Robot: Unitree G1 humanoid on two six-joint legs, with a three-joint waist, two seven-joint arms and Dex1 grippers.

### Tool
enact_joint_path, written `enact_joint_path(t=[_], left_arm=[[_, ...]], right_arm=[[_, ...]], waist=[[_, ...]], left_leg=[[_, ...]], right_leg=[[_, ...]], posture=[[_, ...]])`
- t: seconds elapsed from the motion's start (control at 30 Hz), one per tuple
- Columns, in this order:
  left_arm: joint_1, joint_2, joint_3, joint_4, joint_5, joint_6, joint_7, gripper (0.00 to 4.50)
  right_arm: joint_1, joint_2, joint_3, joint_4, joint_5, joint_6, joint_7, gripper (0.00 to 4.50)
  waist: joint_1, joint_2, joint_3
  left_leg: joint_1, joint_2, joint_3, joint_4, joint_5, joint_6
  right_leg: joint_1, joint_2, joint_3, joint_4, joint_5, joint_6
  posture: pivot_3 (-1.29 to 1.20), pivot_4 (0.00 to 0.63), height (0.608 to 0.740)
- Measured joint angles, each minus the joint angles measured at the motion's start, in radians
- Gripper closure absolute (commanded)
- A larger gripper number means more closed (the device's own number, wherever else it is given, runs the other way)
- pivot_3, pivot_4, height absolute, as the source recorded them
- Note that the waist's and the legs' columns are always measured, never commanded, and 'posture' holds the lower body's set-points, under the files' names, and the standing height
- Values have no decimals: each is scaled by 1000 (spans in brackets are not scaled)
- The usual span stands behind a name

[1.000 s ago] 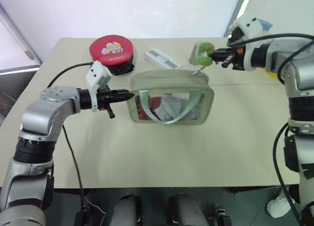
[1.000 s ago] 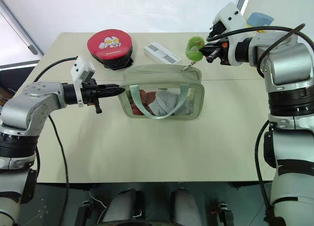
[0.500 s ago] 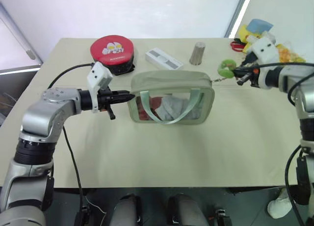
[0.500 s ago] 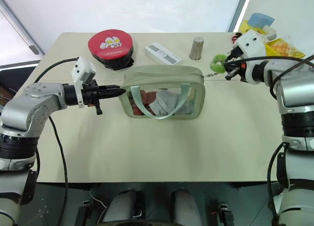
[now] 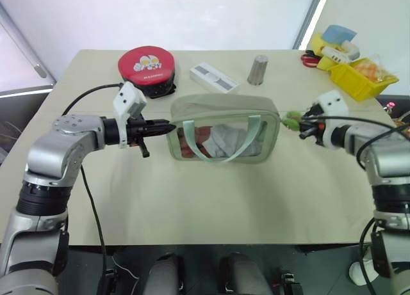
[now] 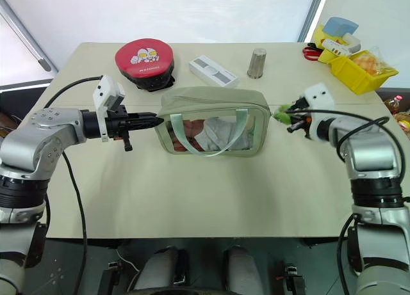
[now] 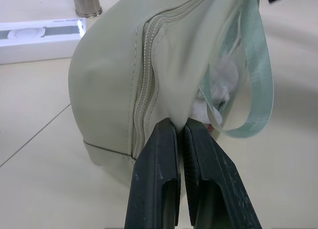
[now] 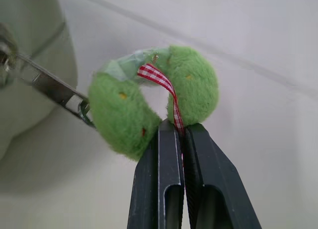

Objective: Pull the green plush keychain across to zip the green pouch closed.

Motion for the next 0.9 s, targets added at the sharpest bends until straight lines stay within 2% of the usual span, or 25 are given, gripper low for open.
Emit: enact_joint_path(t=[0.13,0.33,0.37,0.47,0.63,0.67,0.7,0.77,0.9], left_arm=[[2,0,0,-17,-1,15,0,4500],[9,0,0,-29,-2,16,3,4500],[10,0,0,-29,-3,16,5,4500],[14,2,5,-26,-5,22,19,3413],[33,33,35,26,-30,56,5,863],[30,59,61,35,-48,69,-7,338],[27,84,89,40,-65,81,-17,75],[15,129,138,47,-88,103,-28,75],[1,198,185,98,-98,110,-54,75]], right_arm=[[49,51,4,-36,1,19,-32,4450],[88,58,29,-99,4,29,-15,4450],[88,51,32,-99,10,23,-1,4163],[71,-20,32,-93,40,-1,86,2980],[0,-189,4,-101,140,-2,297,386],[-15,-235,-2,-114,175,7,356,0],[-29,-269,-11,-127,205,18,403,0],[-66,-317,-22,-152,265,51,475,0],[-177,-348,-43,-194,385,129,557,0]], waist=[[0,0,0],[-1,0,0],[0,0,0],[1,1,0],[3,0,0],[2,0,1],[1,0,1],[0,0,1],[1,0,1]], left_leg=[[0,0,0,0,0,0],[0,0,0,0,0,0],[0,0,0,0,0,0],[0,0,0,0,0,0],[0,0,-1,0,0,0],[-1,0,-1,-1,0,0],[-1,0,-1,-1,0,1],[-1,0,-1,-1,-1,1],[0,0,-1,-1,-1,2]], right_leg=[[0,0,0,0,0,0],[0,0,0,0,0,0],[0,0,0,0,0,0],[0,0,0,0,0,0],[-1,0,0,0,0,0],[-1,0,0,-1,0,0],[-1,0,0,-1,0,0],[-1,0,0,-1,0,0],[0,0,0,-1,0,0]], posture=[[0,150,740],[0,150,740],[0,150,740],[0,150,740],[0,150,740],[0,150,740],[0,150,740],[0,150,740],[0,150,740]])
